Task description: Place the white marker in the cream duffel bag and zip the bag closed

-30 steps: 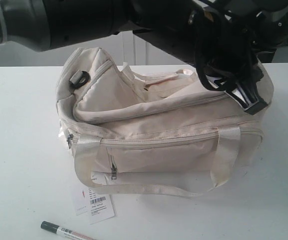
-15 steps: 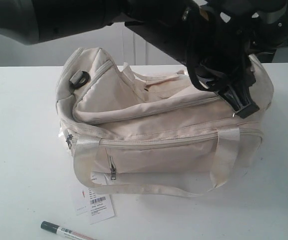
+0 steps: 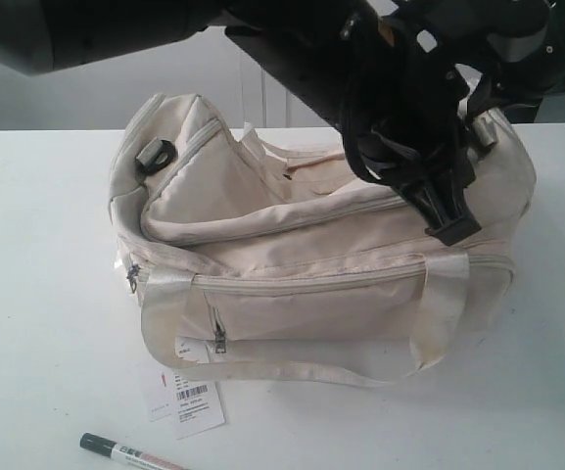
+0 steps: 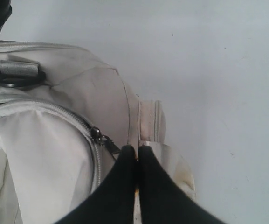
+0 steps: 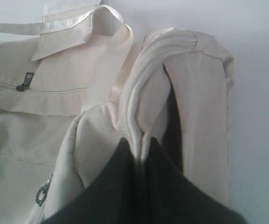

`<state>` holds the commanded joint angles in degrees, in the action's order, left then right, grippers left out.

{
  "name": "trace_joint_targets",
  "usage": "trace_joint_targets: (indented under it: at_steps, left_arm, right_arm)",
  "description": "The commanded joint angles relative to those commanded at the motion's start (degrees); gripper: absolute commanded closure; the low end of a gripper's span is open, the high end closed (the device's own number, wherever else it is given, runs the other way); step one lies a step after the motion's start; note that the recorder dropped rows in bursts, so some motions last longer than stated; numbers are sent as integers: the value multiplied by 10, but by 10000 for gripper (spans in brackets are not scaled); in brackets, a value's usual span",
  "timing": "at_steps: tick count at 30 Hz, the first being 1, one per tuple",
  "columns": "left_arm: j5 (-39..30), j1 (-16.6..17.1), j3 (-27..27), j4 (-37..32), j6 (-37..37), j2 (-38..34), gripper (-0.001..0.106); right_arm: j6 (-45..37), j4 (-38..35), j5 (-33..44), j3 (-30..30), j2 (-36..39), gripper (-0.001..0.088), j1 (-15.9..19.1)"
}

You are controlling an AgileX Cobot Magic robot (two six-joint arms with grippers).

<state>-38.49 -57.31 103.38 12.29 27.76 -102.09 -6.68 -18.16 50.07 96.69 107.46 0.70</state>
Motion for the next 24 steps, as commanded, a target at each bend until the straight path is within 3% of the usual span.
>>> trace_joint_targets:
  at_steps: [18,24]
  left_arm:
    - [-64,0,0,-73,-61,1,1053]
    - [-54,0,0,-73,-61,1,1053]
  right_arm:
    - [0,0,2,0,0,868,0]
    - [-7,0,1,0,0,867,0]
